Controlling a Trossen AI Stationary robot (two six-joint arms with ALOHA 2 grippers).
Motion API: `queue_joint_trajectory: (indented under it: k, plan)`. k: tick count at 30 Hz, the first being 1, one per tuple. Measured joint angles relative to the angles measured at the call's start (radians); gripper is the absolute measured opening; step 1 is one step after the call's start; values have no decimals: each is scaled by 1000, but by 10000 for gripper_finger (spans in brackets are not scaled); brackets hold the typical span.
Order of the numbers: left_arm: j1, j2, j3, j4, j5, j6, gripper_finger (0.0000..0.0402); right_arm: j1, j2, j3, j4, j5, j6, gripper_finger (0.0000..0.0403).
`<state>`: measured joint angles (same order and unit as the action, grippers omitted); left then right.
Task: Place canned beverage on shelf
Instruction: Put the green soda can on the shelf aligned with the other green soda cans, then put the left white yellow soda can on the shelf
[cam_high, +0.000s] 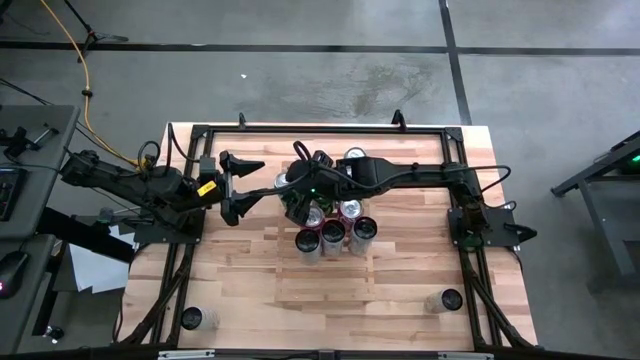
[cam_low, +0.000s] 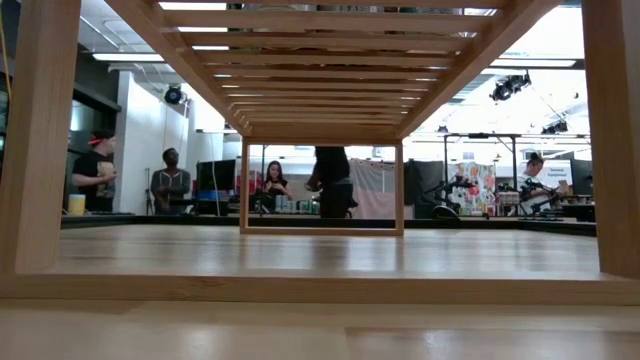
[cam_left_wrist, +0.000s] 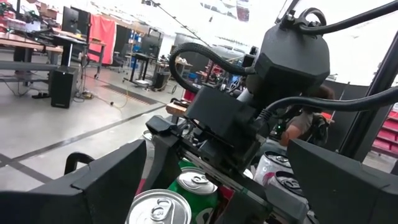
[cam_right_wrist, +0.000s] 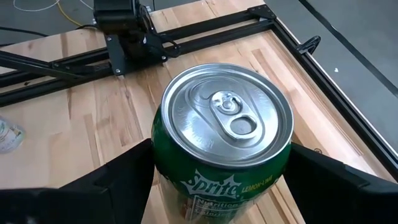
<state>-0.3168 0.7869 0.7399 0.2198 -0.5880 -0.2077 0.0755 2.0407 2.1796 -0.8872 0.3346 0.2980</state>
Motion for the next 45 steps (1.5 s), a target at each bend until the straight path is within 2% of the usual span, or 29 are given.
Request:
queue_joint_trajectory:
  k: [32,45]
  plan:
    - [0,0,0,-16,0,0,381,-27,3,-5,-20,2,16,312]
    - [0,0,0,-17,0,0,381,-27,-2,-2,-13,4,16,397]
